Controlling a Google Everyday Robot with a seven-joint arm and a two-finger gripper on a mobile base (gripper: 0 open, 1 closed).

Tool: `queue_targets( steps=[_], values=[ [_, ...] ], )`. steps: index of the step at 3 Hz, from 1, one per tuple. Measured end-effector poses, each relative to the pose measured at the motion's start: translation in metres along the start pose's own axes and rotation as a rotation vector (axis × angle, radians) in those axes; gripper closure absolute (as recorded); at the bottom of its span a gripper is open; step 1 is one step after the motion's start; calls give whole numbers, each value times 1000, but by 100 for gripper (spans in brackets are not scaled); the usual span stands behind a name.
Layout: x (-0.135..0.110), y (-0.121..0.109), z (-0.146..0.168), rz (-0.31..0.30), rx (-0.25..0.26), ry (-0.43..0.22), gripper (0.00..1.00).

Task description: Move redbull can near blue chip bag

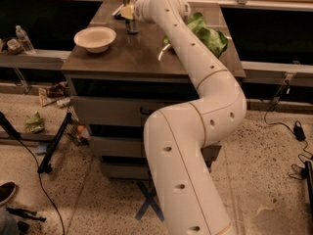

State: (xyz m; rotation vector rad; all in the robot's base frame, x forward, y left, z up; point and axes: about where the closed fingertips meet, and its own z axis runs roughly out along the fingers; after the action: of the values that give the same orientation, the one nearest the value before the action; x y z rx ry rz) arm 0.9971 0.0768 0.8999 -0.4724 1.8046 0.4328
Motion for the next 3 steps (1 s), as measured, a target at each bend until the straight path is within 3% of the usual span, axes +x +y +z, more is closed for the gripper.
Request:
queue_targets(
  steps=[1, 3],
  values=[
    [6, -12, 12, 20, 59, -13, 100],
    [4, -14, 12, 21, 68, -19, 100]
  ],
)
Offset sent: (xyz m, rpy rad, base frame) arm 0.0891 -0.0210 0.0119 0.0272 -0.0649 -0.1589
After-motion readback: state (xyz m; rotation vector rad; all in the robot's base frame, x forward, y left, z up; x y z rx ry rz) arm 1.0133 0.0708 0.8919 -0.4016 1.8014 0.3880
